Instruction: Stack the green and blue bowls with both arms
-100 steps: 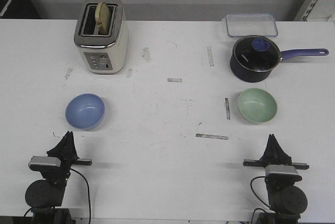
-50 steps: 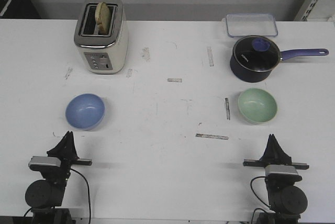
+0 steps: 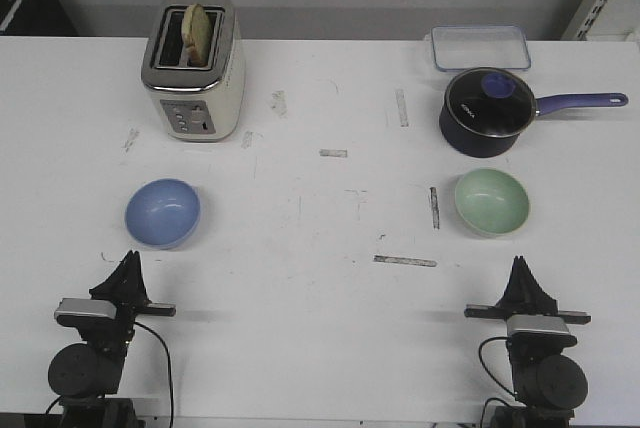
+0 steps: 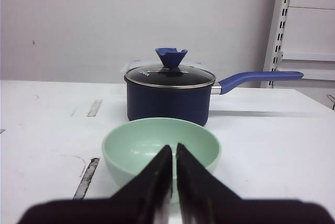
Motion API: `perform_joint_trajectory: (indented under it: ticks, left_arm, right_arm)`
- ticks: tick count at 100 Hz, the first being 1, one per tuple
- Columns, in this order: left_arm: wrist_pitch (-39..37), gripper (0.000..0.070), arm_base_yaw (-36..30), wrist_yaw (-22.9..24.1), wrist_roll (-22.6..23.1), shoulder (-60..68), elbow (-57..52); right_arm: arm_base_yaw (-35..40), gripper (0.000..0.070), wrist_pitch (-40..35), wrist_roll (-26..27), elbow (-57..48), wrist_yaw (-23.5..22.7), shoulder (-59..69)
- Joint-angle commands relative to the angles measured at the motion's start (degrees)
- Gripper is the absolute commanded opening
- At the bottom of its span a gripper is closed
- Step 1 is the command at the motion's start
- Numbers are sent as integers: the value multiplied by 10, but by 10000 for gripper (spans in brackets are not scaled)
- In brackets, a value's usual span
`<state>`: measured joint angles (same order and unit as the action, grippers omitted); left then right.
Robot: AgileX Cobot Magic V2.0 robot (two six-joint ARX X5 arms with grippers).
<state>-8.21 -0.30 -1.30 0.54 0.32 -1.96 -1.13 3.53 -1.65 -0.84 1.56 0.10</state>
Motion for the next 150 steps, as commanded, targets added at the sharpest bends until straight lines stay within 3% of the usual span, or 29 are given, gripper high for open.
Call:
perform_joint_trajectory:
  ticks: [1, 29, 50, 86, 92, 102, 107, 150]
  left_arm:
    - [-9, 1, -1, 2, 0, -1, 12]
    - [-9, 1, -1, 2, 0, -1, 12]
    - [-9, 1, -1, 2, 0, -1, 12]
    - [-9, 1, -1, 2, 0, -1, 12]
    - [-9, 1, -1, 2, 0, -1, 12]
    - [-9, 1, -1, 2, 0, -1, 12]
    - [-9, 1, -1, 2, 0, -1, 12]
    - [-9, 1, -1, 2, -1, -1, 12]
  right_arm:
    - [0, 7, 7, 2, 1, 0, 0]
    - [0, 7, 36, 29, -9, 9, 0]
    - [0, 7, 7, 31, -137, 32, 21]
    - [0, 16, -209, 29, -497, 43, 313]
    - [0, 75, -251, 25, -546, 36, 370]
    - [-3, 289, -318, 12, -612, 22, 462]
    - [-9, 353, -349, 10, -639, 23, 506]
    - [-110, 406, -431, -70, -676, -80, 786]
